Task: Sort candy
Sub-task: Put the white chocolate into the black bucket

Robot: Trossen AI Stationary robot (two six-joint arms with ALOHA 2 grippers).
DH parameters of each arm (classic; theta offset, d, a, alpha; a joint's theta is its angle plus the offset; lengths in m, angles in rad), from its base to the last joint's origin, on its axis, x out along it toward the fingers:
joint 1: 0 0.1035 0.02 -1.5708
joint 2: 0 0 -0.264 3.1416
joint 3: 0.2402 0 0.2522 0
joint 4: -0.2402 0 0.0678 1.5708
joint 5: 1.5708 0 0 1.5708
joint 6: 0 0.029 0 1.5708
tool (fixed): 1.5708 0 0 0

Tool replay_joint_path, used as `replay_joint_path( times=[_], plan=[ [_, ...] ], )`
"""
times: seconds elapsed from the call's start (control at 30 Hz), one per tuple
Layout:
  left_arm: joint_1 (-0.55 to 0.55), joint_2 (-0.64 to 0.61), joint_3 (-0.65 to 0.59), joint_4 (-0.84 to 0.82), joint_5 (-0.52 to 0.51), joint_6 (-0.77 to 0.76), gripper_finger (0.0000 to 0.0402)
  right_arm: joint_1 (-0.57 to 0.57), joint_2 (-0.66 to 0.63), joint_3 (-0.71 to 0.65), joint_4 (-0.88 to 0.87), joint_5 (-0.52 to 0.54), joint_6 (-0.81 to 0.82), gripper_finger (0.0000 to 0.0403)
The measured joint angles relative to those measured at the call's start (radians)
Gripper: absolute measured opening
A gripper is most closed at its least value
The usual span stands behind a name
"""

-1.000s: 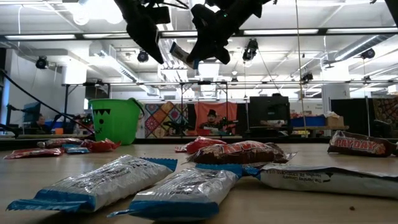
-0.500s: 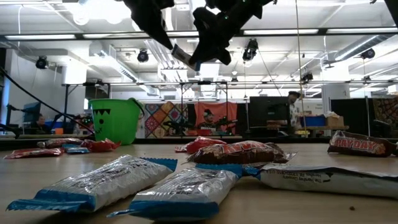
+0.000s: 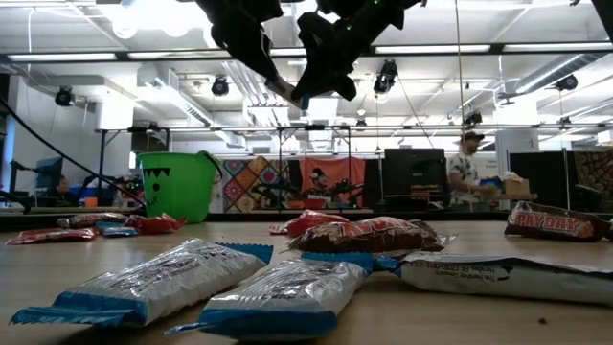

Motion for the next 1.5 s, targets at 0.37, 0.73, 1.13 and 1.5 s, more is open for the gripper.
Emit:
replay_joint_path(
  times=[0.37,0.73,1.13,1.5],
  plan=[
    [0.000,0.013,0.000,0.017,0.005,0.004,0.0109,0.000,0.000,0.000,0.001,0.000,0.006,0.0013],
    [0.003,0.012,0.000,0.014,0.006,0.005,0.0010,0.000,0.000,0.000,0.002,0.007,0.016,0.0013],
    [0.003,0.011,0.000,-0.005,0.002,-0.004,0.0002,0.002,0.000,0.000,0.005,0.054,0.010,0.0023],
    [0.011,0.003,-0.001,-0.042,-0.013,-0.008,0.0001,-0.004,0.000,0.001,-0.019,0.141,0.002,0.0139]
  ],
)
